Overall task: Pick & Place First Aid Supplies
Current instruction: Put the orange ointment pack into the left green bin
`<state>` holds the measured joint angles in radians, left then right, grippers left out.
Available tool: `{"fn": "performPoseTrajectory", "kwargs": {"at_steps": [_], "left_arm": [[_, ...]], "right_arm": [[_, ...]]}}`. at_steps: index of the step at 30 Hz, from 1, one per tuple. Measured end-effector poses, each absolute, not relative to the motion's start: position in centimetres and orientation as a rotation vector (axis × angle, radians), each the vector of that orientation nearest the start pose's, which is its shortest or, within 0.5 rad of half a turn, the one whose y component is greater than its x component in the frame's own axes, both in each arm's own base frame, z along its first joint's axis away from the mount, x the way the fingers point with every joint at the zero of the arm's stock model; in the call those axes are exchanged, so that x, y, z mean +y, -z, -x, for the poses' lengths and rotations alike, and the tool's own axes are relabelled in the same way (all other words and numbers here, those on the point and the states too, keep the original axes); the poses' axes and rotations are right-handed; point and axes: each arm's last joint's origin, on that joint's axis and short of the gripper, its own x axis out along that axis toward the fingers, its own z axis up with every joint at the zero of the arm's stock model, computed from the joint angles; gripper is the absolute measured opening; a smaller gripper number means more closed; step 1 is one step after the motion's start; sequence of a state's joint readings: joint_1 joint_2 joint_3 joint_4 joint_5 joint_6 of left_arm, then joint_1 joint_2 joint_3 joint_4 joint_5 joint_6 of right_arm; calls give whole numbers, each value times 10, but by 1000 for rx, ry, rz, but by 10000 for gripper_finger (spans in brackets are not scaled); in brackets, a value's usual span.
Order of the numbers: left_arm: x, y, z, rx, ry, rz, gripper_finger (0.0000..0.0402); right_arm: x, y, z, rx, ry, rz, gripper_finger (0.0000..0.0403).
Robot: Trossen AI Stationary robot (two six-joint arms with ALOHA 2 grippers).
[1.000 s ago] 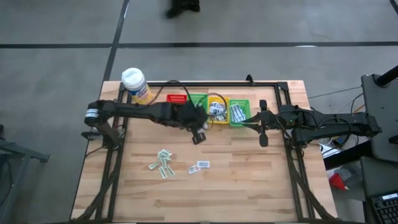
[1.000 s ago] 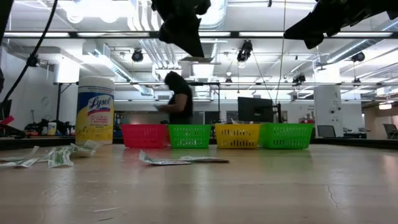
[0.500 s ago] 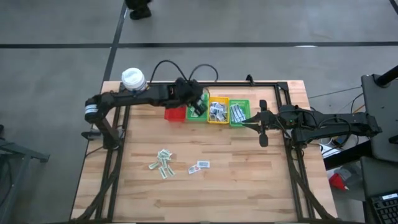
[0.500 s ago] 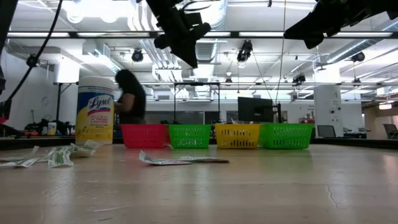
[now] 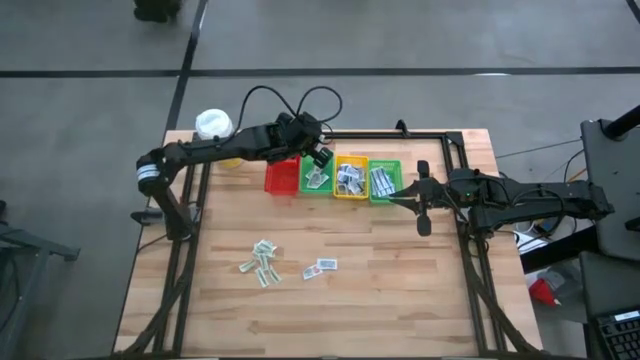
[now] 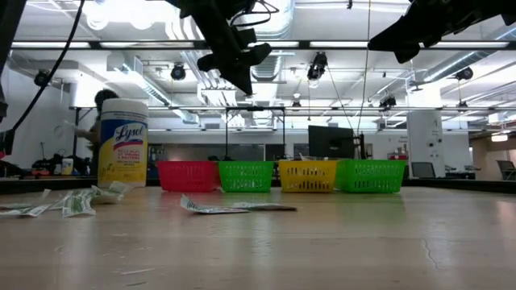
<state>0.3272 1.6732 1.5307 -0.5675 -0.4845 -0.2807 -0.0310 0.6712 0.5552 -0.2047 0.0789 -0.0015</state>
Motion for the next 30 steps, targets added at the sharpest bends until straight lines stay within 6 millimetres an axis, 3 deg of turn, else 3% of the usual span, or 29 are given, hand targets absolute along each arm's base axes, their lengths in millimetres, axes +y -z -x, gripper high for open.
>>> {"fn": "performPoseTrajectory", "kwargs": {"at_steps": [4, 11, 19, 23, 30], "left_arm": [[132, -322, -348, 611, -876, 210, 0], [136, -264, -355, 662, -860, 301, 0], [133, -203, -349, 740, -871, 365, 0], [132, -186, -348, 745, -877, 394, 0], [134, -179, -352, 714, -872, 421, 0]], "right_arm": [[-7, -268, -155, 321, 108, 9, 52], [-7, -269, -155, 320, 108, 11, 52], [-7, -269, -155, 320, 109, 9, 52], [-7, -269, -155, 320, 108, 9, 52], [-7, -269, -155, 320, 108, 10, 52]]}}
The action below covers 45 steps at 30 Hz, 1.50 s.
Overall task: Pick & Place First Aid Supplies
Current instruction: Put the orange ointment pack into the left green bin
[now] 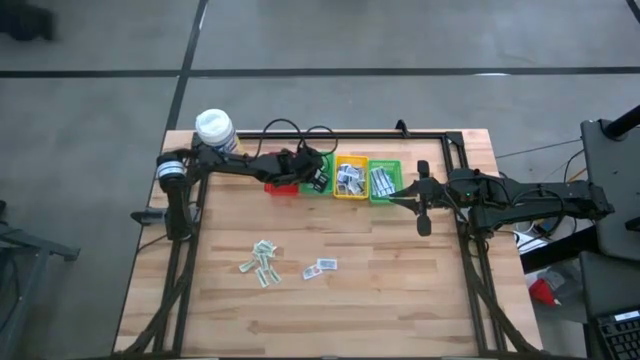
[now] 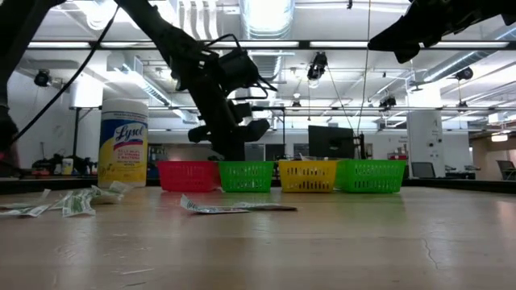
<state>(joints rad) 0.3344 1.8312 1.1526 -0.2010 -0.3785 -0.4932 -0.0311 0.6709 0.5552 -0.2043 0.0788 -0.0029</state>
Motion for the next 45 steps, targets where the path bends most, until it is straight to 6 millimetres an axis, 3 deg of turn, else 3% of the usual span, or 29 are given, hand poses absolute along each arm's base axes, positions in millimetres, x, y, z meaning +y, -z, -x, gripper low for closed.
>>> {"fn": "performPoseTrajectory", "kwargs": {"at_steps": [16, 25, 31, 37, 45], "left_arm": [[134, -173, -355, 715, -848, 458, 11], [134, -176, -356, 715, -837, 451, 129], [127, -214, -361, 667, -632, 493, 179], [92, -249, -354, 687, -342, 443, 183], [8, -268, -345, 773, -5, 282, 183]], "right_arm": [[-7, -269, -155, 321, 108, 10, 52], [-7, -269, -155, 320, 108, 10, 52], [-7, -269, -155, 320, 109, 10, 52], [-7, -268, -155, 321, 109, 10, 52], [-7, -268, -155, 321, 108, 9, 52]]}}
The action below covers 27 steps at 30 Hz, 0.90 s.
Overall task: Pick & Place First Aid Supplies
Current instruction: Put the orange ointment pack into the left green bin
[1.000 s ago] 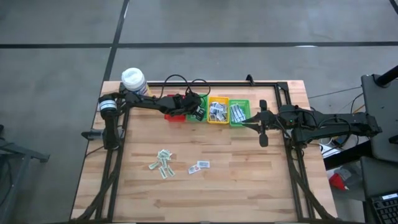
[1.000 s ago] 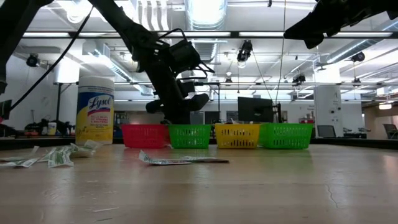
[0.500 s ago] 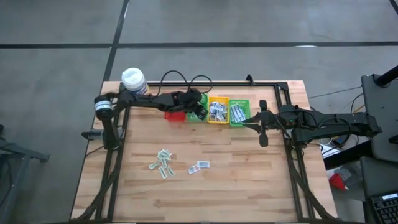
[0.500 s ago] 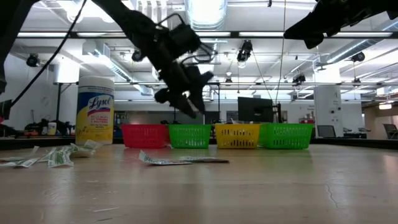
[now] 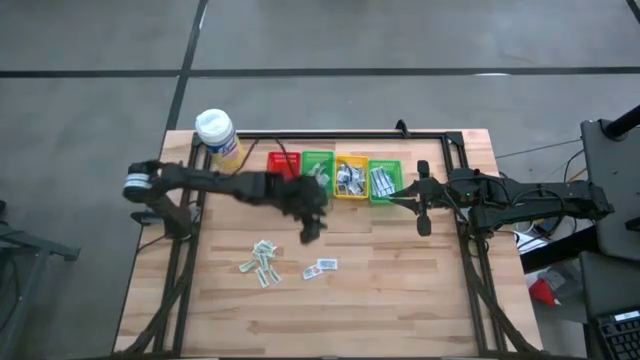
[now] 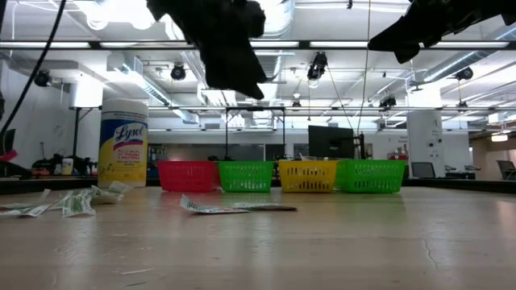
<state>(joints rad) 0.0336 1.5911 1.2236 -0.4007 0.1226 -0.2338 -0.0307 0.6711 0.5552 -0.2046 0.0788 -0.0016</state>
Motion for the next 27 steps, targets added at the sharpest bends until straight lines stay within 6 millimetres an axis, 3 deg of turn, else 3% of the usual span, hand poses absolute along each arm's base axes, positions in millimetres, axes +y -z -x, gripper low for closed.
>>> {"fn": "performPoseTrajectory", "kwargs": {"at_steps": [6, 12, 16, 27], "left_arm": [[-52, -265, -344, 781, 118, 110, 183], [-89, -259, -347, 732, 141, 34, 183], [-101, -252, -352, 710, 166, 26, 183], [-106, -239, -358, 731, 163, 51, 183]], "right_arm": [[-7, -268, -155, 321, 108, 11, 52], [-7, -268, -155, 321, 108, 10, 52], [-7, -269, -155, 320, 108, 11, 52], [-7, -269, -155, 320, 108, 9, 52]]}}
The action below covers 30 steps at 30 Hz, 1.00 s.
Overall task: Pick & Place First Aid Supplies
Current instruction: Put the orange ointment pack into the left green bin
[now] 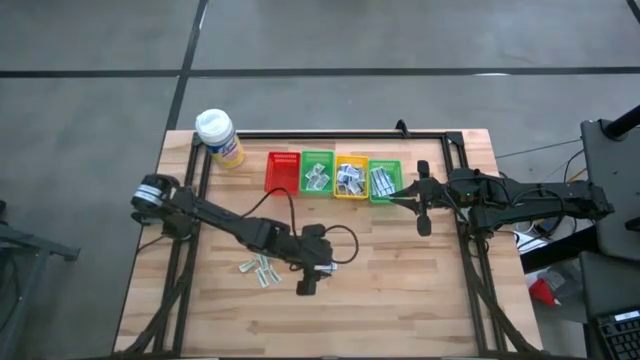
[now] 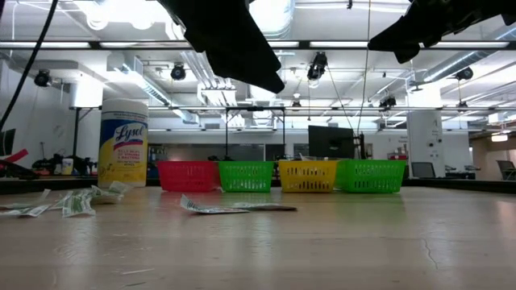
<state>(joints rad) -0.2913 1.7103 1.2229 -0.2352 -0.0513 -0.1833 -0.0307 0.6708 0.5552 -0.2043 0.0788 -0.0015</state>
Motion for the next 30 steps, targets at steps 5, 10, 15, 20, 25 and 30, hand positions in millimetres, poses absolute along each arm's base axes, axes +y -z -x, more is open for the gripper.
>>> {"fn": "performPoseTrajectory", "kwargs": {"at_steps": [5, 10, 15, 20, 25, 30], "left_arm": [[-108, -236, -359, 742, 155, 76, 183], [-112, -236, -358, 741, 160, 74, 183], [-122, -235, -356, 731, 149, 37, 183], [-126, -226, -359, 740, 131, 21, 183], [-129, -213, -368, 769, 124, 12, 182], [-133, -204, -381, 797, 108, -7, 181]], "right_arm": [[-7, -269, -155, 320, 108, 9, 52], [-7, -269, -155, 320, 108, 9, 52], [-7, -268, -155, 321, 108, 9, 52], [-7, -269, -155, 320, 108, 9, 52], [-7, -269, -155, 320, 108, 9, 52], [-7, -269, -155, 321, 108, 9, 52]]}}
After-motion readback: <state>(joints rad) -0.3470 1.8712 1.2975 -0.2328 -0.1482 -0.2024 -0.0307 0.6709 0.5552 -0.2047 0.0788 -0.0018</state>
